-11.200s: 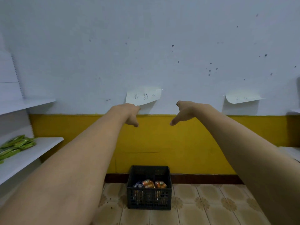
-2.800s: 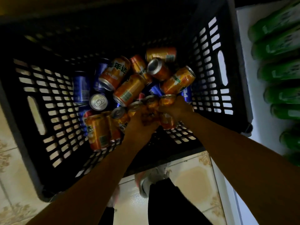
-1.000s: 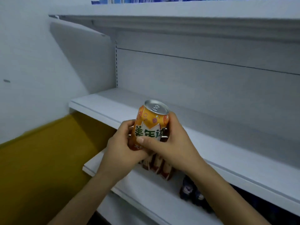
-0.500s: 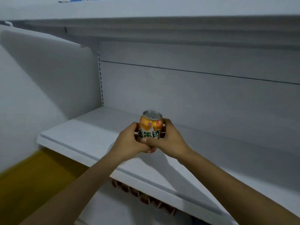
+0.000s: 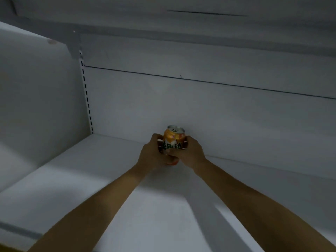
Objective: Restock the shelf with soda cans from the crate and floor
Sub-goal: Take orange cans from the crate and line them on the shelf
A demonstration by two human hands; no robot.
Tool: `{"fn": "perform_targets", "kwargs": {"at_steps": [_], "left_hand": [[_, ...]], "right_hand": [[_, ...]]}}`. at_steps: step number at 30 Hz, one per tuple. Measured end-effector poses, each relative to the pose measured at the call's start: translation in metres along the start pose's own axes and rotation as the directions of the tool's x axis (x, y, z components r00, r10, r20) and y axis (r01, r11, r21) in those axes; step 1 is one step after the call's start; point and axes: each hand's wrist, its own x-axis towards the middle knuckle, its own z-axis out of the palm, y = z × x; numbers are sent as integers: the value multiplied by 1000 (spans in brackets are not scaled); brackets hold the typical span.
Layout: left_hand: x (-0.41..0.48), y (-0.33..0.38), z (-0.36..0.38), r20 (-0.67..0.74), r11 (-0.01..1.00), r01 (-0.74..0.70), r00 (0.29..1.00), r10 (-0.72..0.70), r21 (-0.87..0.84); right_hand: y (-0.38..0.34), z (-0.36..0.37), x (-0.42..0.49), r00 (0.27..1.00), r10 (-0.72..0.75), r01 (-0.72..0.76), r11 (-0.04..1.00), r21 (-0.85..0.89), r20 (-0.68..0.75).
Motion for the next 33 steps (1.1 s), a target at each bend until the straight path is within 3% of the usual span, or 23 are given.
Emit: {"fn": "perform_targets", "kwargs": {"at_steps": [7,17,20,24,28,33], "left_hand": [[23,-12,19,-40,996,40,998,-43,-80],[16,-1,19,-94,997,80,992,-79,9],[-11,4,10,-150,992,117,983,-108,50],[-72,13,-20,-268,978,127,960,-80,166],[-157,21,-51,-442,948,201,894,-74,248],[-293,14,-59,-631,875,392,764,-138,283]], "right_hand": [[7,7,16,997,50,-47,998,51,-63],[10,-9,-5,992,79,-78,997,21,-99],[15,-21,-32,996,15,-16,1000,-22,-84],[1,-29,-70,986,-150,152,988,-32,80],[-15,-22,-123,902,-308,325,946,-8,303],[-35,3,-210,701,-523,616,787,-40,485]]}}
